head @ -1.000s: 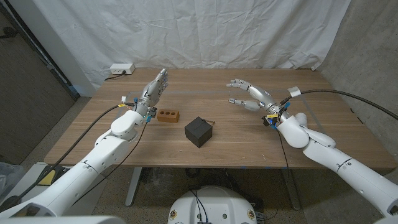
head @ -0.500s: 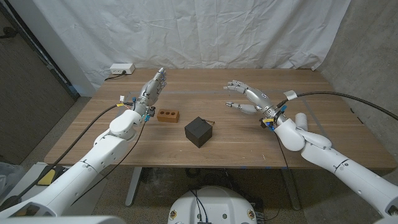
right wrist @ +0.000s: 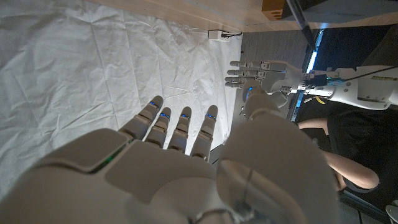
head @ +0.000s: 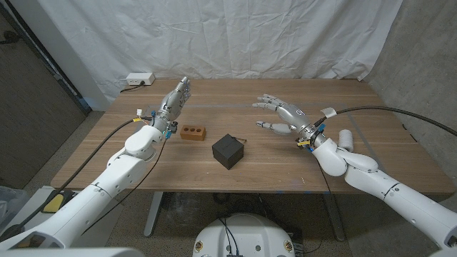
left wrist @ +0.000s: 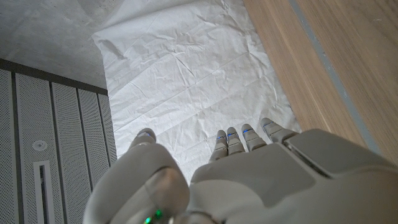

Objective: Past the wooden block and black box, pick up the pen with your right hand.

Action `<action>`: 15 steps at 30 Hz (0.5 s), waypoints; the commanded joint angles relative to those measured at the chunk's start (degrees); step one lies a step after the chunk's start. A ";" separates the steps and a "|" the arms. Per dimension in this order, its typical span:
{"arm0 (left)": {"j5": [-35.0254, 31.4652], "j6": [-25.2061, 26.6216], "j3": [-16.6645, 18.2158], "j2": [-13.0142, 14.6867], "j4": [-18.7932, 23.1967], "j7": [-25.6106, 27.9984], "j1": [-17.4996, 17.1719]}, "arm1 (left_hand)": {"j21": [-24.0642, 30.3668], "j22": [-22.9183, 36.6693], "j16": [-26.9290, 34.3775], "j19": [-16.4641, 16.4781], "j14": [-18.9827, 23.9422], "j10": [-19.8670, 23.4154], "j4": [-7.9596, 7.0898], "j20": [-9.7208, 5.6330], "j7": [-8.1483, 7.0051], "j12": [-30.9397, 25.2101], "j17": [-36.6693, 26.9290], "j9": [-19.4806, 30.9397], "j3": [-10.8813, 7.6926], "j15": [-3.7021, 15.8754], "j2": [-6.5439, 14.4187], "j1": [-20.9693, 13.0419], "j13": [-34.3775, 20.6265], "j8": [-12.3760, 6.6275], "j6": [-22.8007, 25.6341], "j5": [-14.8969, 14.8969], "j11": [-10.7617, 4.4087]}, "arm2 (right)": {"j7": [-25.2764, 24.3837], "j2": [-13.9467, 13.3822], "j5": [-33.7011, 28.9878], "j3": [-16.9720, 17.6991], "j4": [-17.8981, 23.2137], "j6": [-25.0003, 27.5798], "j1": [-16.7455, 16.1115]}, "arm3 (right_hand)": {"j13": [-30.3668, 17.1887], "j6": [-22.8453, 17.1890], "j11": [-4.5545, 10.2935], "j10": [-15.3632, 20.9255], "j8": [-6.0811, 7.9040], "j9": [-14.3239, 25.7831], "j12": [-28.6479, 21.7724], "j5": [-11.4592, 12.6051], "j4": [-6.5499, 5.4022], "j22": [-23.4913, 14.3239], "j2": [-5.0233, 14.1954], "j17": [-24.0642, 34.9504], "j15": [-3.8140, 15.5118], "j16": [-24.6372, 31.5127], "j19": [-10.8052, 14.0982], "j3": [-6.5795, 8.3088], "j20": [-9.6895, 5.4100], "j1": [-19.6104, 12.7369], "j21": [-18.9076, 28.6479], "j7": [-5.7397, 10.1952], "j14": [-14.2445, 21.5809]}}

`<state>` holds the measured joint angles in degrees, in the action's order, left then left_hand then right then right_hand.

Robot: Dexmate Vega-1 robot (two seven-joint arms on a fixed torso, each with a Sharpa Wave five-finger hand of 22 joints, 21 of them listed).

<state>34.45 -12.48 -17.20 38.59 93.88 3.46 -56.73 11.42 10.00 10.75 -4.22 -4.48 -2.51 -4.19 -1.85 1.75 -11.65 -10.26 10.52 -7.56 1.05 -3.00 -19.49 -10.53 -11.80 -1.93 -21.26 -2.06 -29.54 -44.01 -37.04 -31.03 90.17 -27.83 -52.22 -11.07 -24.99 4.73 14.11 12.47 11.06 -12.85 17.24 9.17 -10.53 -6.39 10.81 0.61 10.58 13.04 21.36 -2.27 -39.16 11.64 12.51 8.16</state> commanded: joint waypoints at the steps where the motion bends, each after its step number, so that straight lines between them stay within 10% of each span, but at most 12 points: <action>1: 0.08 -0.37 0.50 0.31 0.99 0.39 -0.95 | -0.15 0.17 -0.14 -0.55 -0.42 -0.23 -0.09 -4.90 -0.29 0.04 -0.09 0.12 0.17 0.01 -0.08 -0.73 -0.13 0.29 0.07 -0.19 0.23 | -1.59 -1.45 -4.30 -2.27 1.00 2.56 0.68 | -0.10 -0.09 -0.19 -0.42 -0.16 0.18 0.25 0.63 -0.28 -0.21 -0.37 0.08 0.18 0.13 -0.14 -0.08 -0.68 -0.19 -0.04 0.00 0.14; 15: -0.06 -0.35 0.52 0.09 1.52 0.88 -1.21 | -0.16 0.18 -0.14 -0.61 -0.47 -0.23 -0.12 -4.69 -0.33 0.06 -0.10 0.12 0.33 0.03 0.01 -0.78 -0.13 0.32 0.13 -0.21 0.32 | -4.26 -1.46 -8.05 -5.74 -1.16 4.51 2.65 | -0.11 1.46 -0.60 -1.64 -0.88 0.23 0.61 1.59 -0.60 -0.24 -1.00 0.18 0.28 0.13 -0.44 -0.73 -0.79 -0.05 -0.07 -0.34 -0.26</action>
<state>34.50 -12.67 -16.72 38.91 95.08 3.98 -57.72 11.42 10.00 10.75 -4.43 -4.48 -2.52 -4.33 -2.06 1.74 -11.65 -10.25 10.52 -7.42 1.05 -3.00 -19.49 -10.53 -11.80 -1.93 -21.26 -2.06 -32.16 -45.26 -42.49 -34.29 90.53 -24.73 -50.93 -11.06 -23.63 4.19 12.97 11.80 11.06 -12.41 18.44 8.58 -10.53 -6.87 10.81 0.61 10.58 12.83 20.78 -2.05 -39.17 11.64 12.18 8.17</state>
